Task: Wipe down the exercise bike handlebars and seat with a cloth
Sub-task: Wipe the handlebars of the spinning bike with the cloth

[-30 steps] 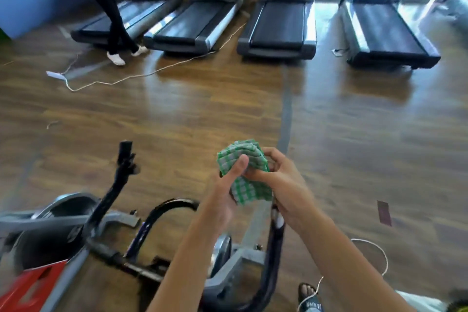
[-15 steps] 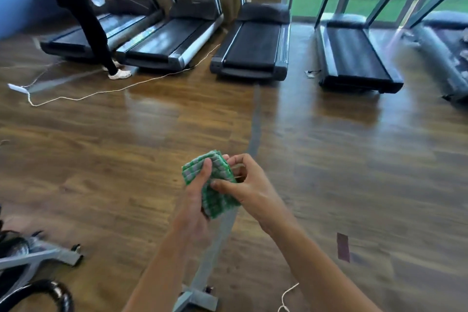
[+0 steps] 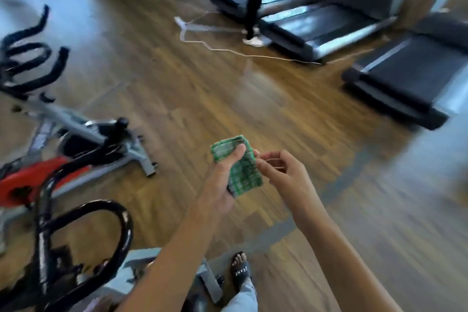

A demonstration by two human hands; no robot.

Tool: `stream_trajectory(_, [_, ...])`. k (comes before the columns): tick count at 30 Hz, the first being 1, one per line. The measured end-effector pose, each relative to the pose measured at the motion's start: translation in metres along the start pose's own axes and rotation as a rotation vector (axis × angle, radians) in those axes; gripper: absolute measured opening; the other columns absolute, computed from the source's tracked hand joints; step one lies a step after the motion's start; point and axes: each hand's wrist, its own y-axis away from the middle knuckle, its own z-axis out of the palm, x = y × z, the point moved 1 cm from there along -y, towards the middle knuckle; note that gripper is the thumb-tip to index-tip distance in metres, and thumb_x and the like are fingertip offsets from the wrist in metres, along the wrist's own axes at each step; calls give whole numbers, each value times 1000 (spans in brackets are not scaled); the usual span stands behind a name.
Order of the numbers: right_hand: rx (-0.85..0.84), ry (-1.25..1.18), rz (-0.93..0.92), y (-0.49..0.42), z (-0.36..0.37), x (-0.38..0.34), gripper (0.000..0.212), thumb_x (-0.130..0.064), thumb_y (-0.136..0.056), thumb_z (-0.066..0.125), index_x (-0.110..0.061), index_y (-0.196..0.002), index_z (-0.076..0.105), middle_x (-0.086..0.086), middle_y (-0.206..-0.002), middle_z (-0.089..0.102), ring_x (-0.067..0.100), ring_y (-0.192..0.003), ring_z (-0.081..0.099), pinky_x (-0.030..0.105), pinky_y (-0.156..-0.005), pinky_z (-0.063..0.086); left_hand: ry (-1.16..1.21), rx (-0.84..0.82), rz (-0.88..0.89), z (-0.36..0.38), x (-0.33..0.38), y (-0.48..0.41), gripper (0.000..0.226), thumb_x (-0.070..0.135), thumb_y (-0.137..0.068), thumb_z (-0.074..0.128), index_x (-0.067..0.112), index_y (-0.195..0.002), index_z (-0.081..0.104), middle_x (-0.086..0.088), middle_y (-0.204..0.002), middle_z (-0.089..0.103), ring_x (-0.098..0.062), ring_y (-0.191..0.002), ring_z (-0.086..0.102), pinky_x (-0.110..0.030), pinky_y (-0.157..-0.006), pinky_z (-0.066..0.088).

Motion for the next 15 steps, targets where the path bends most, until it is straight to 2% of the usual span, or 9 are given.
stream_trajectory(3, [-160,28,-33,-49,44,-4,17,-20,-90,73,-21,-107,68,-5,-105,67,6,-94,62,17,-76,50,94,199,59,-30,23,-19,12,20,-94,61,14,-94,72,-10,-94,73,-24,-79,71,-41,-70,60])
stream_trajectory(5, [-266,16,-43,-65,65,-2,26,-25,-88,75,-24,-112,65,-5,-114,66,3,-101,61,19,-83,50,142,303,72,-42,33,-22,13,18,-95,61,14,-92,73,-10,-90,74,-24,-75,72,-38,-64,61])
stream_trajectory(8, [-460,-18,11,-83,103,-3,45,-42,-79,73,-27,-120,60,-6,-122,65,5,-110,62,20,-83,52,204,428,124,-69,52,-18,18,16,-95,61,6,-106,71,-16,-99,74,-28,-82,72,-42,-67,62])
stream_trajectory(11, [-609,-53,47,-89,137,-6,53,-45,-77,69,-26,-125,57,-5,-123,64,5,-110,63,18,-78,53,266,545,168,-94,62,-4,31,19,-96,62,3,-121,66,-21,-114,71,-32,-96,71,-45,-76,61])
stream_trajectory(13, [-713,-33,61,-91,159,-7,55,-49,-79,67,-27,-128,55,-6,-123,64,3,-110,63,20,-80,52,308,624,212,-107,66,6,29,19,-96,62,5,-122,66,-17,-110,73,-28,-93,72,-40,-72,61])
stream_trajectory(15, [-820,5,43,-93,178,-12,59,-60,-79,66,-31,-129,54,-9,-124,63,2,-112,62,23,-86,50,348,713,263,-120,67,15,27,18,-96,62,7,-120,66,-13,-104,74,-25,-88,73,-37,-69,61])
